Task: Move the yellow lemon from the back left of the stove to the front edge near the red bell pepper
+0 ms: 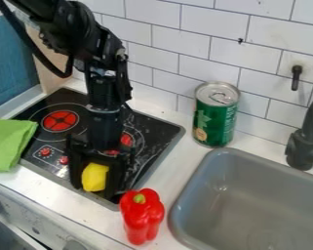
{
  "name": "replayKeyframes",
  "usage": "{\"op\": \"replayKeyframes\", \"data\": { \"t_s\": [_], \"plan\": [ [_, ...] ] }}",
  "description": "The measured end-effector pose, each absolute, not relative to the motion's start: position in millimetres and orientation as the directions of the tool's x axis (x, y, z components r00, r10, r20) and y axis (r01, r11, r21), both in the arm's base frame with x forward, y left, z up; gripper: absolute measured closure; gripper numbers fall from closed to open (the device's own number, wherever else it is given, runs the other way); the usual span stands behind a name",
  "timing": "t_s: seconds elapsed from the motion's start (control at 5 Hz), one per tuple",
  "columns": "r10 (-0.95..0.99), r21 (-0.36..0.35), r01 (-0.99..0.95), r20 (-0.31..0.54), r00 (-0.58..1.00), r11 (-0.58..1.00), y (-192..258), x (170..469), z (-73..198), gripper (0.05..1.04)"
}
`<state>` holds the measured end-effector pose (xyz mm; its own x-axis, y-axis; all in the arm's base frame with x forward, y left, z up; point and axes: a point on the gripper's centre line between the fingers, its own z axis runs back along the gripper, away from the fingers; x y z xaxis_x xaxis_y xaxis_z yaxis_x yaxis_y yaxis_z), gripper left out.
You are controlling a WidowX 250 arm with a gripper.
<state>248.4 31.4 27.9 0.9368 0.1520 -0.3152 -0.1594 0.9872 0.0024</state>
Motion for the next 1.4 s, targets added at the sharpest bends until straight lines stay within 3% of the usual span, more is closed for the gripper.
{"op": "replayKeyframes", "data": {
  "t_s": [0.4,0.6,1.0,1.4],
  "plan": [
    [0.09,-0.054,-0.117,-0.355,0.931,0.992,47.0,259.2,26.8,0.094],
    [0.084,-0.051,-0.109,-0.358,0.93,0.993,49.0,259.4,29.5,0.094],
    [0.18,-0.002,-0.185,-0.222,0.958,0.983,58.6,250.5,74.5,0.087],
    [0.175,0.003,-0.177,-0.144,0.974,0.984,60.8,253.9,111.7,0.087]
  ]
}}
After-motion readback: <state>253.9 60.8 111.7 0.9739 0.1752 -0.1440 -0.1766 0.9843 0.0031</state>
